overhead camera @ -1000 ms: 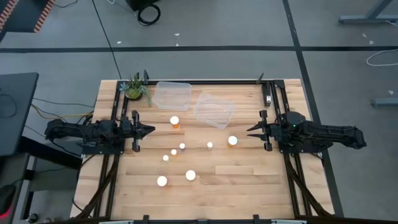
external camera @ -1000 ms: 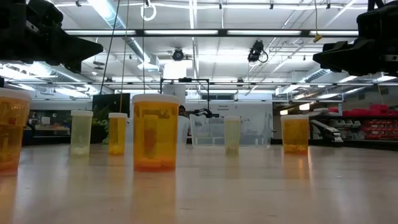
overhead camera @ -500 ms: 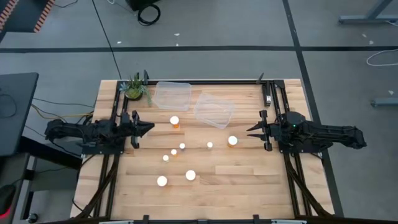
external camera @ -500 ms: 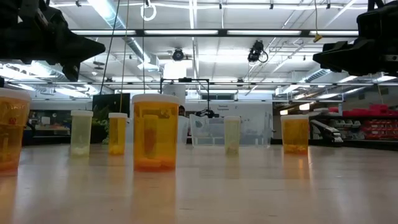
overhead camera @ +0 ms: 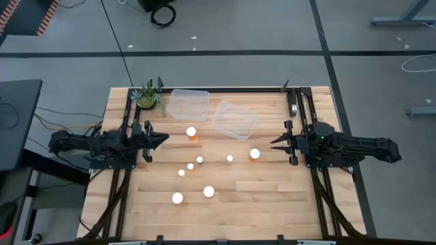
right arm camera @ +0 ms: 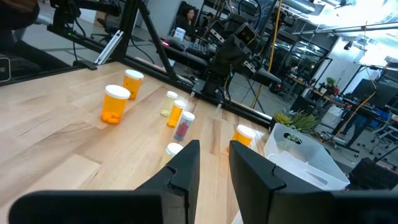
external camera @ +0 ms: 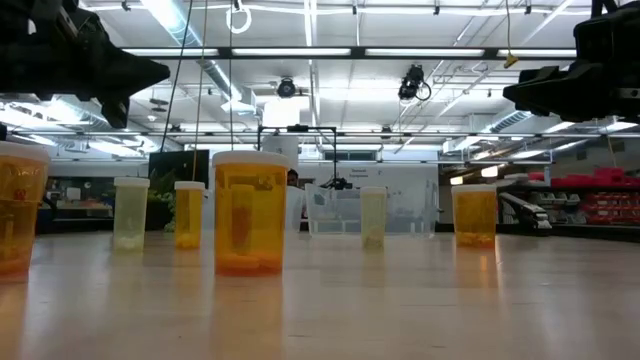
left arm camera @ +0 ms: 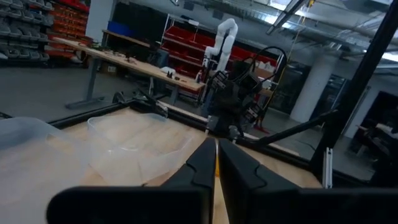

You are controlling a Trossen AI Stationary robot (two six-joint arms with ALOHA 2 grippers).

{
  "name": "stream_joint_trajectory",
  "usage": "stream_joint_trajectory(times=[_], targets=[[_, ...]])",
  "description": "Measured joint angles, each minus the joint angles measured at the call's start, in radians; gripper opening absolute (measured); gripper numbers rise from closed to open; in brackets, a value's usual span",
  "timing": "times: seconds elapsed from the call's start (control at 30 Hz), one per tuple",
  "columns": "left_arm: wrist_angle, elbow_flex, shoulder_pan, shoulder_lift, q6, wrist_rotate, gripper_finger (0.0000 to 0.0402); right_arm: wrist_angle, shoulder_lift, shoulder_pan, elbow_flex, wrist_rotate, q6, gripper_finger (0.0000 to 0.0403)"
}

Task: Pick and place medicine bottles into bin by pill shape (circle, oval)
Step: Put the top left big orange pill bottle into the left transparent bin

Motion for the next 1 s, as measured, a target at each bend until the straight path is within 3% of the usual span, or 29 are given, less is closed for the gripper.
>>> stream_joint_trajectory(times=[0.3, 0.63, 1.0], targets=[[0.022, 0.0, -0.044, 0.18, -0.205, 0.047, 0.002, 0.0, 0.0, 0.0, 0.0, 0.0, 0.0, 0.0093], [0.219, 0.006, -0.007, 0.454, -0.107, -0.016, 0.0021, 0.0, 0.0, 0.0, 0.0, 0.0, 0.0, 0.0093], [0.15, 0.156, 0.093, 0.67, -0.107, -0.03, 0.0056, 0.0, 0.0, 0.0, 0.0, 0.0, 0.0, 0.0093]])
